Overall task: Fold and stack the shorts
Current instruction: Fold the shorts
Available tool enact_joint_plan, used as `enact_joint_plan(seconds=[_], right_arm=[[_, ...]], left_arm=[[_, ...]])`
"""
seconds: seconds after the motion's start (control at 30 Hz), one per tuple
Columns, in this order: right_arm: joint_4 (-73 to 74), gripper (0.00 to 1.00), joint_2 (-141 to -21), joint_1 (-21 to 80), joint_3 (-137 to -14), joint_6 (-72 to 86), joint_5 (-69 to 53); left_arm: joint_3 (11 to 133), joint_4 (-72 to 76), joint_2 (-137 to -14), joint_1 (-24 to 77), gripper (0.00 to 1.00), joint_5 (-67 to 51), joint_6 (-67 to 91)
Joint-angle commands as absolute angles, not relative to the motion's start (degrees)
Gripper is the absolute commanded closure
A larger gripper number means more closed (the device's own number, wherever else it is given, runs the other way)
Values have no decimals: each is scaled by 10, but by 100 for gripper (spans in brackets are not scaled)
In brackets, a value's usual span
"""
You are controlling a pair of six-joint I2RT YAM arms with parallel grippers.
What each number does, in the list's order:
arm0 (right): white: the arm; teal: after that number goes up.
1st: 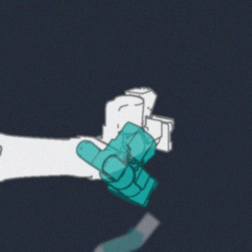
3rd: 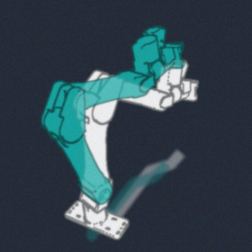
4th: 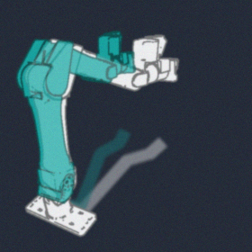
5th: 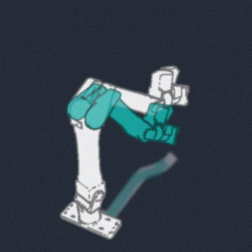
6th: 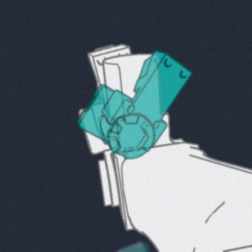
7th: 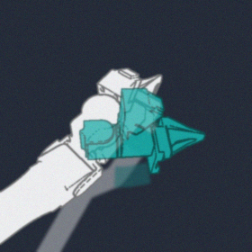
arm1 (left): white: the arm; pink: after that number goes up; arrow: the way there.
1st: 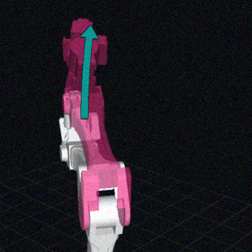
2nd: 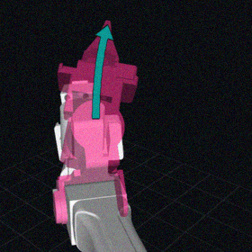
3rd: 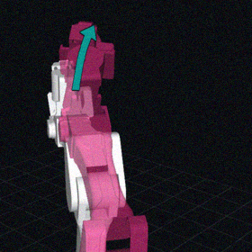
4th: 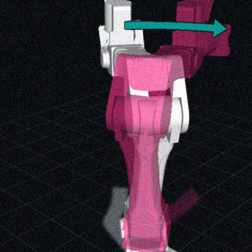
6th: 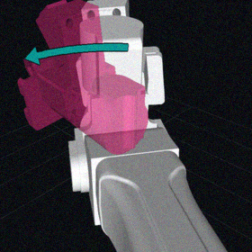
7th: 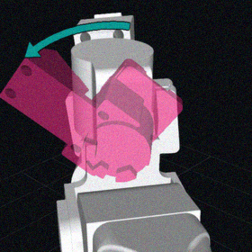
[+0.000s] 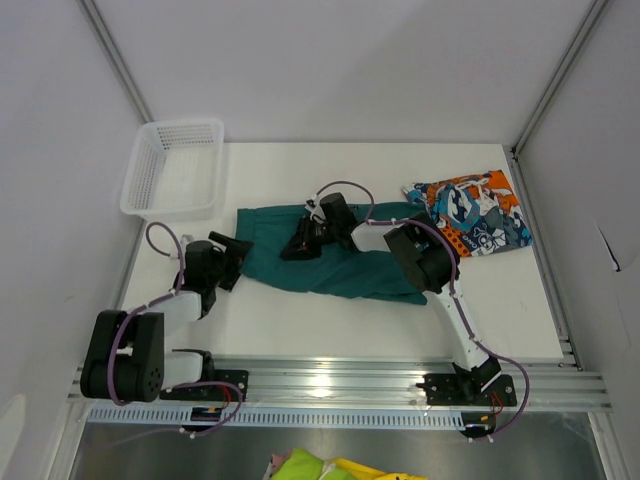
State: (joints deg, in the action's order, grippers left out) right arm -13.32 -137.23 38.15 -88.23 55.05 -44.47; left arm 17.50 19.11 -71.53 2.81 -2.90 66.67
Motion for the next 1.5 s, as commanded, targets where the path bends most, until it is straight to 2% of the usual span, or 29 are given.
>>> enact_joint_plan(seconds=[0.0,0.13,0.2,0.4,0.57,0.77,0.97,1.03,1.07,1.13,1.23,1.47], right_arm=[[-70,75,-1361,388,-881,526,-425],[-5,75,-1372,391,-906,493,-425],[71,75,-1379,392,-939,469,-421],[134,77,-1386,390,-962,414,-419],[146,79,-1391,388,-971,404,-422],[159,80,-1400,389,-980,394,-425],[156,81,-1404,388,-981,391,-434],[159,82,-1404,388,-981,387,-437],[162,82,-1404,388,-981,385,-438],[166,82,-1401,388,-981,379,-436],[168,80,-1399,386,-983,374,-439],[134,77,-1365,362,-983,393,-482]], left_arm=[[193,213,-739,25,4,-3,679],[199,286,-751,25,5,23,636],[220,270,-775,24,5,18,614],[228,360,-824,2,10,-74,559],[224,423,-867,-18,22,-109,546],[225,487,-896,-18,51,-143,528],[214,533,-891,-17,59,-164,515],[214,536,-892,-16,66,-170,512],[215,533,-892,-17,69,-174,511],[217,519,-883,-17,83,-176,498],[218,466,-847,-12,97,-157,474],[243,241,-689,46,100,-3,373]])
